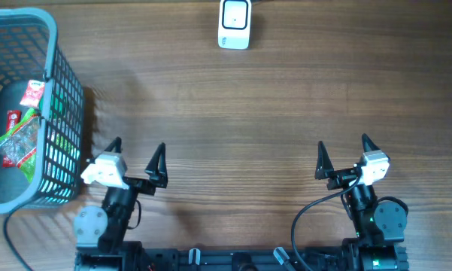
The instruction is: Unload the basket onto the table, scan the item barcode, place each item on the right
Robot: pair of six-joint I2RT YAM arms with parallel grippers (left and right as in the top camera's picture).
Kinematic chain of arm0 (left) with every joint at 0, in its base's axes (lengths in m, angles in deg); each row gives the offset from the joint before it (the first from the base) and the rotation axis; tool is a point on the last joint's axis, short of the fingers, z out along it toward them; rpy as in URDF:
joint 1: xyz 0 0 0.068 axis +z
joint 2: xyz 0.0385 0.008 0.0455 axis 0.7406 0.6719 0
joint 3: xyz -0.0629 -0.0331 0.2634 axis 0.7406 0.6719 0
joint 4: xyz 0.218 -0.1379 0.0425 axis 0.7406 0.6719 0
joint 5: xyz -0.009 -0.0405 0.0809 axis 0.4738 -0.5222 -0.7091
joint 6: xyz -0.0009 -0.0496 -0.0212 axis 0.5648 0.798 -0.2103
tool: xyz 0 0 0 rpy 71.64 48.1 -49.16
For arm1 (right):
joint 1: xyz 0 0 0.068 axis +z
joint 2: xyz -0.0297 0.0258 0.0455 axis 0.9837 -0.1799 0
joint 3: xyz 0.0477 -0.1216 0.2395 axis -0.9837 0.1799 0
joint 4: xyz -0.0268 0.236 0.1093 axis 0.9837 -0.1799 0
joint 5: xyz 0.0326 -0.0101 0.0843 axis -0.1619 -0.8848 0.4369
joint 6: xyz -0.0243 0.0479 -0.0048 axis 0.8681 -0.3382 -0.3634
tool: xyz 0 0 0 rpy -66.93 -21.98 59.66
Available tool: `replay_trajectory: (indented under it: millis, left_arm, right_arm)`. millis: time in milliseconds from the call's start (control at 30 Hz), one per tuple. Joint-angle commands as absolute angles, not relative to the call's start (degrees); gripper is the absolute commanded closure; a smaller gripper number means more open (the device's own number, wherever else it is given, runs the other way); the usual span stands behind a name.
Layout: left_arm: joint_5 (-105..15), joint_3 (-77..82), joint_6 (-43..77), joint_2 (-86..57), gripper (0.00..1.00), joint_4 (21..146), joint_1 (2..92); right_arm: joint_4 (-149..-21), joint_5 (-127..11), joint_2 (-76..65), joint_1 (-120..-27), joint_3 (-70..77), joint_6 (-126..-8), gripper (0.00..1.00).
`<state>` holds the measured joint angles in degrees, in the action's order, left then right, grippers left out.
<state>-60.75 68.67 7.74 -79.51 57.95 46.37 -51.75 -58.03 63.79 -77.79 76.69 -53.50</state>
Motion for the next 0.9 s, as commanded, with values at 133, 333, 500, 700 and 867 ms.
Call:
replay_trajectory:
  millis: [133,333,500,700,867]
  left_arm:
    - [-52.7,54.7,8.1,-63.5,0.0,65.4,46.8]
    - [-48.8,39.8,7.5,-46.9,0.0,82.6,46.8]
    - [-46.0,38.9,9.6,-39.1,0.0,85.8,46.8]
    - [-45.9,38.5,9.9,-33.2,0.0,87.7,46.8]
    - [-45.9,33.9,11.1,-31.0,0.0,93.7,46.8]
  right_arm:
    - [-51.6,-57.3,63.5,-77.5,76.8,-54.2,0.0]
    - [-51.6,-57.3,63.5,-77.5,76.8,-54.2,0.0]
    - [-51.6,-57.3,63.5,-77.5,76.8,-54.2,0.0]
    - [-51.6,-57.3,63.5,-77.5,76.8,-54.2,0.0]
    - [-51.6,-57.3,63.5,-77.5,76.8,-54.2,0.0]
